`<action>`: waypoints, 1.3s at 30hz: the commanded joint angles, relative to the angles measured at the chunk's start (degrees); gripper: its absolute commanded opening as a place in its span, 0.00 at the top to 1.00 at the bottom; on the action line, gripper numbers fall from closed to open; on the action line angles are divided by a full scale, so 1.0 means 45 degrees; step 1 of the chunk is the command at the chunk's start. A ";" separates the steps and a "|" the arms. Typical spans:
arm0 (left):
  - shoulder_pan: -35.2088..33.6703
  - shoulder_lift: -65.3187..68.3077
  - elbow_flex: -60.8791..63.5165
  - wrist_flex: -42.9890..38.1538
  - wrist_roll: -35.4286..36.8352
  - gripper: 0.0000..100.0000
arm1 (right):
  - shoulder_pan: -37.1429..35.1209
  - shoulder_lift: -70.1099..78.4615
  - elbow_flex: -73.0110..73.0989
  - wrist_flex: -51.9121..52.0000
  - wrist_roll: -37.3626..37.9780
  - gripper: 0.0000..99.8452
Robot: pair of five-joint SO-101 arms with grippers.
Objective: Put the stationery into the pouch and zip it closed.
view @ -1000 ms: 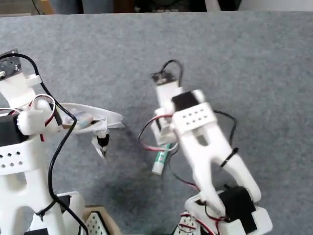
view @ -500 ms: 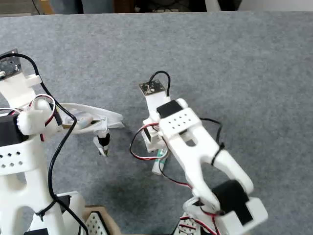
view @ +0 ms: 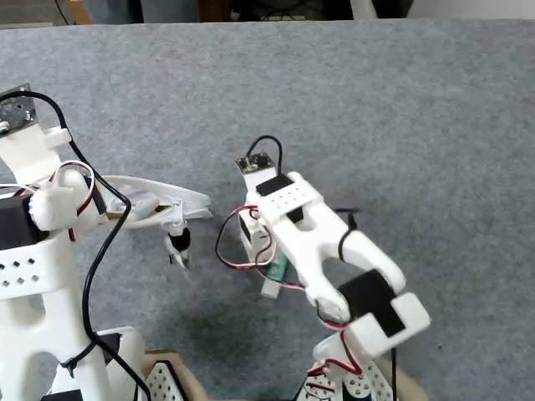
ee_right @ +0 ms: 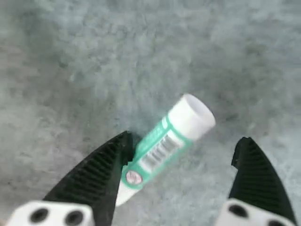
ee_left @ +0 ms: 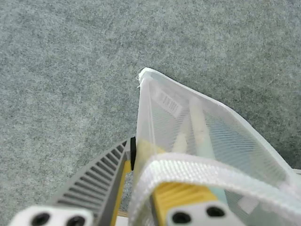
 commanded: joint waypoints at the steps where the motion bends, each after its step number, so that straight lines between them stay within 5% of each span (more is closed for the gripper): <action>1: -0.0147 -0.0313 -0.0147 -0.0313 -0.0098 0.97 | -0.0117 0.0635 -0.0518 -0.0078 0.1172 0.65; 12: -0.0147 -0.0313 0.0166 -0.0313 -0.0117 0.97 | -0.0117 0.1729 -0.1534 -0.0098 0.2227 0.66; 19: -0.0147 -0.0313 0.0088 -0.0313 -0.0117 0.97 | -0.0117 0.1670 -0.2100 -0.0156 0.2325 0.81; 27: -0.0147 -0.0313 0.0107 -0.0313 -0.0117 0.97 | -0.0117 0.1670 -0.2139 -0.0156 0.2325 0.74; 39: -0.0147 -0.0313 0.0205 -0.0586 -0.0117 0.97 | 0.1270 0.1670 -0.2706 -0.0098 0.2266 0.95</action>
